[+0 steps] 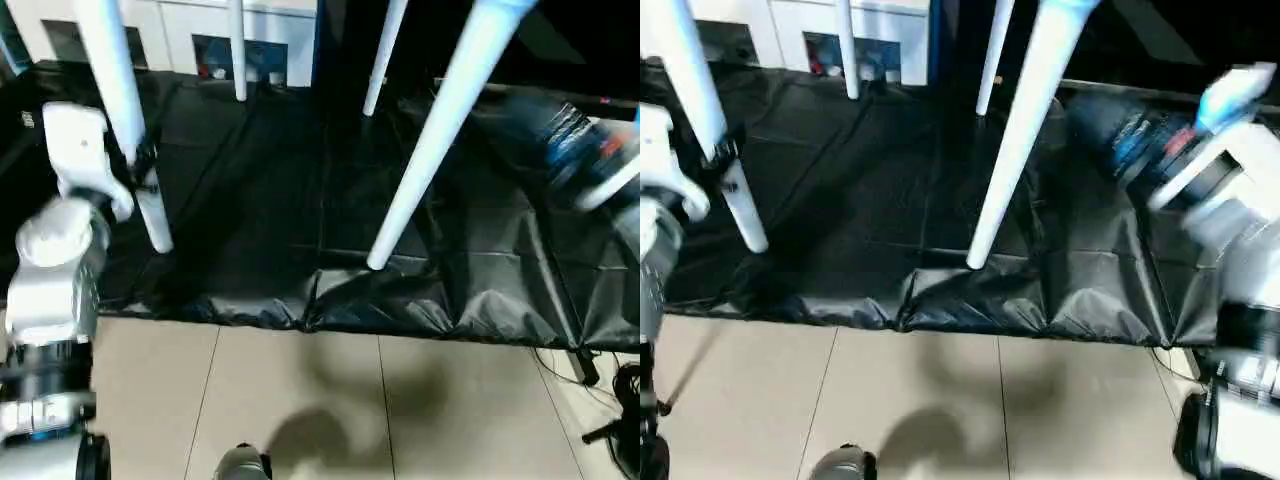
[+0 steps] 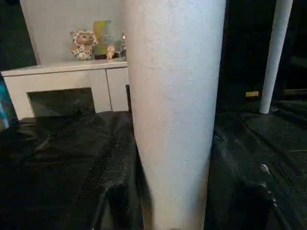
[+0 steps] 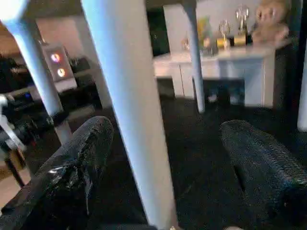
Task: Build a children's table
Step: Flip table
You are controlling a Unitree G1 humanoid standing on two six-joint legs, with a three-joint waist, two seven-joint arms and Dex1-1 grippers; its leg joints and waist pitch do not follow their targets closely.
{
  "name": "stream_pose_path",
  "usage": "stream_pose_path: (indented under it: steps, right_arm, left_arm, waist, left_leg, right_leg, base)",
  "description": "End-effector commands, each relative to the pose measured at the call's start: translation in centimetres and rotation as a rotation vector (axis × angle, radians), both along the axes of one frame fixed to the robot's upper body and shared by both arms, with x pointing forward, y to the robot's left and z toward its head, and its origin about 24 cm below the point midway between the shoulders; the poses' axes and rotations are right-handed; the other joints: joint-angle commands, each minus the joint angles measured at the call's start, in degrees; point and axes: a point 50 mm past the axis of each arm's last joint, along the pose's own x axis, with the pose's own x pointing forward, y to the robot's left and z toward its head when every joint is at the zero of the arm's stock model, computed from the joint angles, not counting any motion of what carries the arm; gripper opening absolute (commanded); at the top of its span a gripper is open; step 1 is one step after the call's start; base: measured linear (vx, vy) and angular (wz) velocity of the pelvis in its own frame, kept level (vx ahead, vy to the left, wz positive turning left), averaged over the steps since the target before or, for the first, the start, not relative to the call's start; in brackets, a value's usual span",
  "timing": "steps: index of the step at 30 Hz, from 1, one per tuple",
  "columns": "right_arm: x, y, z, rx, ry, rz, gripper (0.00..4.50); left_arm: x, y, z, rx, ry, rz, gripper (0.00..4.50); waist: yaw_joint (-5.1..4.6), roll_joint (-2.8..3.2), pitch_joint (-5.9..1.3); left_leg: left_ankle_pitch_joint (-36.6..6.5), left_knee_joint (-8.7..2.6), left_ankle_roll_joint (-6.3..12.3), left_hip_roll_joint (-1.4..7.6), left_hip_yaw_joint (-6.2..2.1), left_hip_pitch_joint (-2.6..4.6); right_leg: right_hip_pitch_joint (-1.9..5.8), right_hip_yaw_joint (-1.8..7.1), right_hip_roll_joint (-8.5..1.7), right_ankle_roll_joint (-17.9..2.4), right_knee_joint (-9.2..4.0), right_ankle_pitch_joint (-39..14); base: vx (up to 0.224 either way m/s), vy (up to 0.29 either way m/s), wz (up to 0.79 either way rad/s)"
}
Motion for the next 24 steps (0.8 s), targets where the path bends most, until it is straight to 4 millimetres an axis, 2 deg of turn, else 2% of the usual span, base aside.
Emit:
stream_pose_path:
  steps: [1, 2, 3, 4, 6, 7, 8, 10, 11, 12, 14, 15, 18, 19, 20, 21, 22, 23, 24]
  right_arm:
    - [-0.3, 0.5, 0.2, -0.026, -0.011, 0.003, 4.02]
    - [-0.3, 0.5, 0.2, -0.028, -0.01, 0.002, 4.02]
    - [-0.5, 0.7, 0.0, -0.04, -0.004, 0.0, 4.02]
    - [-0.6, 0.8, -0.1, -0.046, -0.002, -0.001, 4.02]
    - [-0.8, 0.9, -0.3, -0.074, 0.002, -0.015, 4.02]
    - [-1.0, 1.2, -0.6, -0.097, 0.007, -0.024, 4.02]
    - [-1.4, 1.6, -1.1, -0.121, 0.015, -0.033, 4.02]
    - [-1.7, 2.0, -1.4, -0.138, 0.022, -0.037, 4.02]
    - [-2.3, 2.6, -2.0, -0.147, 0.032, -0.041, 4.02]
    - [-3.2, 3.6, -3.1, -0.159, 0.052, -0.074, 4.02]
    - [-3.9, 4.4, -4.3, -0.168, 0.068, -0.103, 4.02]
    - [-4.4, 4.9, -5.1, -0.164, 0.082, -0.117, 4.02]
    - [-5.6, 6.1, -7.1, -0.165, 0.11, -0.186, 4.02]
    - [-6.4, 6.6, -8.4, -0.168, 0.138, -0.262, 4.02]
    - [-6.7, 6.7, -8.8, -0.168, 0.149, -0.285, 4.02]
    - [-6.7, 6.7, -8.8, -0.168, 0.149, -0.285, 4.02]
    - [-7.2, 6.8, -9.4, -0.187, 0.174, -0.332, 4.02]
    - [-7.6, 6.9, -9.8, -0.208, 0.193, -0.352, 4.02]
    - [-8.3, 7.0, -10.5, -0.251, 0.213, -0.372, 4.02]
  left_arm:
    - [-0.1, -1.0, -0.3, 0.055, 0.02, -0.026, 1.72]
    - [-0.1, -0.9, -0.4, 0.058, 0.022, -0.021, 1.72]
    - [-0.4, -0.8, -0.7, 0.05, 0.037, -0.015, 1.72]
    - [-0.7, -0.7, -0.9, 0.045, 0.037, -0.013, 2.28]
    - [-1.2, -0.4, -1.0, 0.033, 0.029, -0.006, 2.28]
    - [-1.7, -0.3, -1.3, 0.01, 0.038, -0.009, 2.42]
    - [-2.3, -0.2, -1.6, -0.014, 0.044, -0.013, 2.42]
    - [-2.8, -0.1, -1.9, -0.038, 0.051, -0.017, 2.68]
    - [-3.5, 0.1, -2.3, -0.048, 0.06, -0.017, 2.72]
    - [-4.9, 0.4, -3.1, -0.092, 0.059, -0.014, 2.78]
    - [-6.1, 0.5, -3.7, -0.092, 0.057, -0.016, 3.03]
    - [-6.8, 0.4, -4.1, -0.094, 0.054, -0.02, 3.11]
    - [-8.7, 0.2, -5.4, -0.08, 0.084, -0.026, 3.23]
    - [-9.8, -0.4, -6.4, -0.074, 0.147, -0.035, 3.23]
    - [-10.2, -0.6, -6.7, -0.074, 0.169, -0.037, 3.23]
    - [-10.2, -0.6, -6.7, -0.074, 0.169, -0.037, 3.23]
    - [-10.9, -1.1, -7.0, -0.098, 0.191, -0.038, 3.23]
    - [-11.4, -1.6, -7.0, -0.099, 0.2, -0.035, 3.23]
    - [-12.2, -2.2, -7.3, -0.118, 0.221, -0.039, 3.23]
  waist:
    - [-0.29, 0.7, -4.62]
    - [-0.23, 0.85, -4.61]
    - [-0.3, 0.73, -4.54]
    - [-0.28, 0.75, -4.52]
    - [-0.45, 0.83, -4.48]
    - [-0.52, 0.84, -4.47]
    - [-0.51, 0.2, -4.47]
    - [-0.43, 0.37, -4.45]
    - [-0.54, 0.17, -4.4]
    - [-0.27, 0.27, -4.41]
    - [-0.43, 0.18, -4.34]
    - [-0.47, 0.21, -4.28]
    - [-0.6, 0.29, -3.97]
    - [-0.73, 0.33, -3.83]
    - [-0.64, 0.62, -3.85]
    - [-0.9, 0.63, -3.24]
    - [-1.02, 0.57, -3.18]
    - [-1.12, 0.8, -3.0]
    - [-1.12, 0.89, -2.95]
  left_leg:
    - [-21.74, -5.09, -5.8, 1.95, -1.22, 3.39]
    - [-21.68, -5.07, -5.79, 1.97, -1.25, 3.41]
    - [-21.99, -5.16, -5.86, 1.97, -1.29, 3.38]
    - [-21.96, -5.17, -5.89, 1.98, -1.3, 3.35]
    - [-21.44, -5.39, -5.9, 2.06, -1.39, 3.17]
    - [-21.43, -5.39, -5.84, 2.02, -1.37, 3.19]
    - [-20.94, -5.36, -5.74, 2.0, -1.23, 3.17]
    - [-19.47, -5.42, -5.03, 1.93, -1.07, 3.12]
    - [-19.87, -5.43, -4.88, 1.85, -1.0, 3.11]
    - [-18.68, -5.55, -4.59, 2.02, -1.01, 3.1]
    - [-19.47, -5.76, -4.62, 2.0, -1.06, 3.01]
    - [-21.52, -5.86, -4.89, 1.98, -1.05, 3.28]
    - [-24.22, -6.22, -5.46, 2.08, -1.13, 3.3]
    - [-26.2, -6.33, -5.84, 2.04, -1.19, 3.51]
    - [-26.59, -6.41, -6.37, 2.25, -1.3, 3.62]
    - [-32.3, -6.58, -7.03, 2.08, -1.49, 4.1]
    - [-33.74, -6.56, -7.39, 2.05, -1.56, 4.38]
    - [-35.54, -6.78, -7.94, 2.21, -1.98, 4.34]
    - [-36.27, -6.95, -7.97, 2.17, -2.05, 4.28]
  right_leg:
    - [1.04, 1.29, -2.84, -9.67, -4.91, -11.03]
    - [0.96, 1.33, -2.89, -9.62, -4.84, -11.15]
    - [0.95, 1.33, -2.89, -9.19, -4.93, -12.26]
    - [0.96, 1.35, -2.95, -9.11, -4.95, -12.44]
    - [1.12, 1.34, -2.94, -8.61, -5.02, -12.27]
    - [1.04, 1.34, -2.83, -8.43, -5.04, -12.19]
    - [1.11, 1.39, -2.85, -8.36, -5.09, -11.86]
    - [1.06, 1.53, -2.86, -8.25, -5.12, -11.26]
    - [1.01, 1.54, -2.75, -8.12, -5.27, -11.95]
    - [0.96, 1.69, -2.88, -7.86, -5.32, -10.94]
    - [1.03, 1.63, -2.8, -7.43, -5.49, -11.98]
    - [0.74, 1.71, -2.7, -6.71, -5.9, -14.35]
    - [0.42, 1.87, -2.76, -5.57, -6.42, -17.7]
    - [0.18, 1.91, -2.62, -4.9, -6.64, -19.75]
    - [0.03, 2.01, -2.77, -4.66, -6.59, -19.95]
    - [-0.54, 1.99, -2.77, -3.68, -7.55, -26.14]
    - [-0.73, 2.01, -2.74, -3.42, -7.67, -27.71]
    - [-0.62, 2.0, -2.81, -3.17, -7.82, -28.76]
    - [-0.49, 1.9, -2.72, -2.92, -7.94, -29.13]
  base:
    - [0.0, 0.0, 0.0]
    - [0.0, 0.0, 0.0]
    - [0.0, 0.0, 0.0]
    - [0.0, 0.0, 0.0]
    - [0.0, 0.0, 0.0]
    - [0.0, 0.0, 0.0]
    - [0.0, 0.0, 0.0]
    - [0.0, 0.0, 0.0]
    - [0.0, 0.0, 0.0]
    - [0.0, 0.0, 0.0]
    - [0.0, 0.0, 0.0]
    - [0.0, 0.0, 0.0]
    - [0.0, 0.0, 0.0]
    - [0.0, 0.0, 0.0]
    - [0.0, 0.0, 0.0]
    - [0.0, 0.0, 0.0]
    - [0.0, 0.0, 0.0]
    - [0.0, 0.0, 0.0]
    - [0.0, 0.0, 0.0]
